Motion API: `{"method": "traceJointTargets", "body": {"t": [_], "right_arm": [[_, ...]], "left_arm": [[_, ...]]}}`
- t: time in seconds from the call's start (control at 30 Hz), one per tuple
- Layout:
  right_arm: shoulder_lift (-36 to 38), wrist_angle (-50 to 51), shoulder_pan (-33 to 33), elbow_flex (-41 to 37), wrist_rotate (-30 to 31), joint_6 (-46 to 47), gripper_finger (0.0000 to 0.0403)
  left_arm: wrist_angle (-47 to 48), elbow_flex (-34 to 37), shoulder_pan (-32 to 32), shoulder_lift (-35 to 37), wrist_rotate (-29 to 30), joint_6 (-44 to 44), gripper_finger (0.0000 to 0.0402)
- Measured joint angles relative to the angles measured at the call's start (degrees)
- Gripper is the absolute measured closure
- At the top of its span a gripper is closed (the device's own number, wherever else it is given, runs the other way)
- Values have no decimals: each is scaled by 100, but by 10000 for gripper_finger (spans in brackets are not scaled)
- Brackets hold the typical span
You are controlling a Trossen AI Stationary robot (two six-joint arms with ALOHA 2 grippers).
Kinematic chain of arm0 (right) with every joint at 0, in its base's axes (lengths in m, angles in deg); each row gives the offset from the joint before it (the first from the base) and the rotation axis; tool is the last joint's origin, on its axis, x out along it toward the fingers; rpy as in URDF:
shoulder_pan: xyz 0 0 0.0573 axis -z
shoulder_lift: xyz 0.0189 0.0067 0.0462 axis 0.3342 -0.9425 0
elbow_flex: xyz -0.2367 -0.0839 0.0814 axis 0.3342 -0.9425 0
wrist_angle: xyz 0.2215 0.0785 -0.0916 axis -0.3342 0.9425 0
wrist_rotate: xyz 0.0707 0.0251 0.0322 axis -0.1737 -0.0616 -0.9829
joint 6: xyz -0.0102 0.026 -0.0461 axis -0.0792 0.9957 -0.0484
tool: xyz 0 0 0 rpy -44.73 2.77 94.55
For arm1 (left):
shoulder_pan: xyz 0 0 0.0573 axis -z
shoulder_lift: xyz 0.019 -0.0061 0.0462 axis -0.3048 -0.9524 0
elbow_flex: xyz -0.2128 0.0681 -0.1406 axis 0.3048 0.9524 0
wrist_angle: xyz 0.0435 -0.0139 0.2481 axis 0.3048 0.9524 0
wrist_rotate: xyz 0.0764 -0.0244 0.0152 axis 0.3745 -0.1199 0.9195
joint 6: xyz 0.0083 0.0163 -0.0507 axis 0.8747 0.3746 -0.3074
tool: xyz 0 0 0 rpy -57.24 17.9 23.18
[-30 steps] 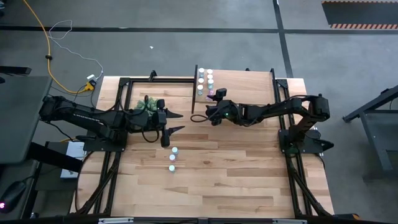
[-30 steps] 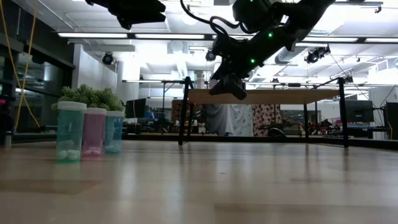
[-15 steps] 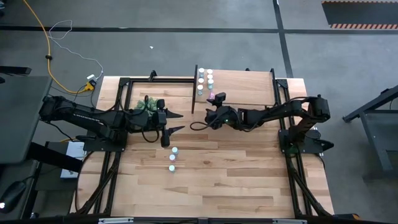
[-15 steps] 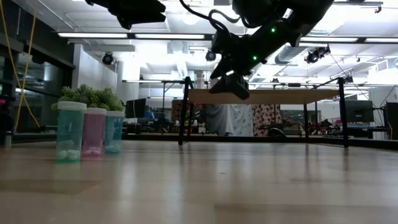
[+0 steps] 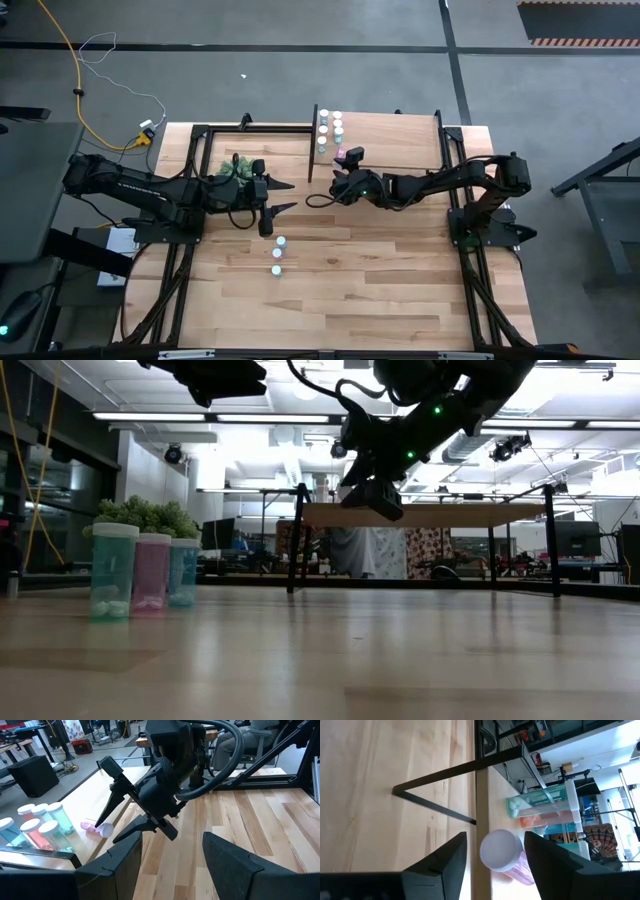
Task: Pick and place medicine bottles onto shelf by color
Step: Put the transparent pink medicine bottle on the shelf
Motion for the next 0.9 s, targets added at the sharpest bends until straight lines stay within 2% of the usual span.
{"method": "traceJointTargets", "body": {"t": [0.53,0.9], "right_arm": [[1,15,0,0,3,-47,217],[1,-2,0,0,52,-107,284]], "left_arm": [[0,0,0,-2,0,0,202],[0,0,0,-2,0,0,202]]}}
